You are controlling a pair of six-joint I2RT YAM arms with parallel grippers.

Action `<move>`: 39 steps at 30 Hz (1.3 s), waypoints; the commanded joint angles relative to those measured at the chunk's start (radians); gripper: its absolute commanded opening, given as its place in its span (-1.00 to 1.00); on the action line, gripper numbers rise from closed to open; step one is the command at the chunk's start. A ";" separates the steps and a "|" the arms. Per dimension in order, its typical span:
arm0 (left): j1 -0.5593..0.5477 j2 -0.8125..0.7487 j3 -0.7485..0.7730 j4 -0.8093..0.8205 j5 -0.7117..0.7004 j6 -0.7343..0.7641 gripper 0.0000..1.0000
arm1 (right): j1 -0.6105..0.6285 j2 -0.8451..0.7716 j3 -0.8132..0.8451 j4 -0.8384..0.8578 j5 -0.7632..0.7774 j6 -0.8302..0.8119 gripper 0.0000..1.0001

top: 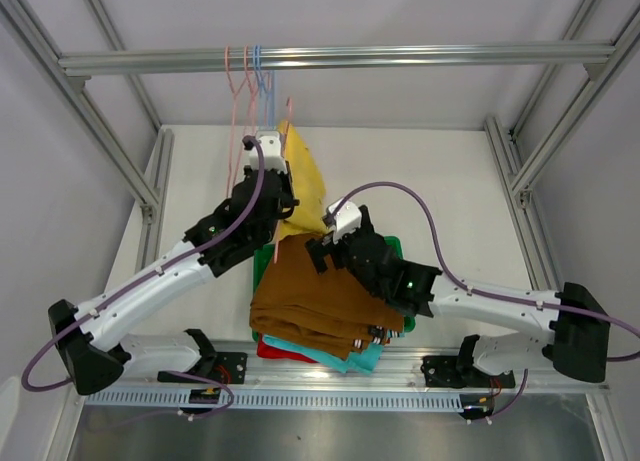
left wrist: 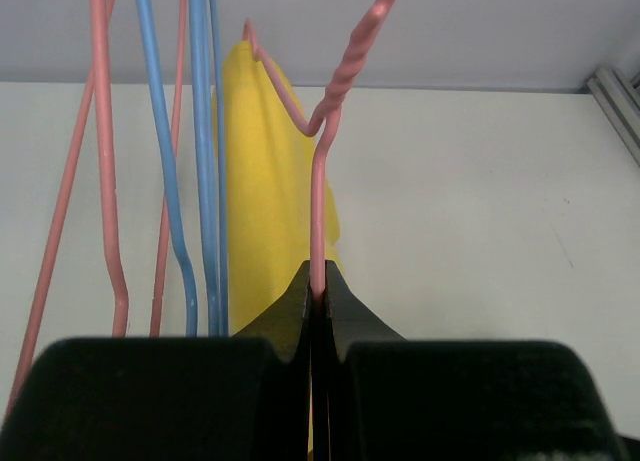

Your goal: Remove the trousers from the hanger

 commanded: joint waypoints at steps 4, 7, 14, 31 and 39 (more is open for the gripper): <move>-0.009 -0.097 -0.005 0.006 -0.019 -0.075 -0.99 | -0.065 0.110 0.121 0.213 -0.029 -0.030 0.97; -0.011 -0.108 -0.010 0.000 -0.017 -0.076 -0.99 | -0.085 0.159 0.164 0.221 -0.089 -0.008 0.96; 0.003 -0.122 -0.007 -0.003 0.016 -0.076 -0.99 | -0.097 0.216 0.224 0.202 -0.160 0.033 0.96; 0.031 -0.139 0.006 -0.032 0.107 -0.109 -0.99 | -0.108 0.334 0.229 0.297 -0.126 0.029 0.96; 0.031 -0.131 0.012 -0.043 0.142 -0.116 -0.99 | -0.128 0.406 0.259 0.365 -0.054 -0.039 0.94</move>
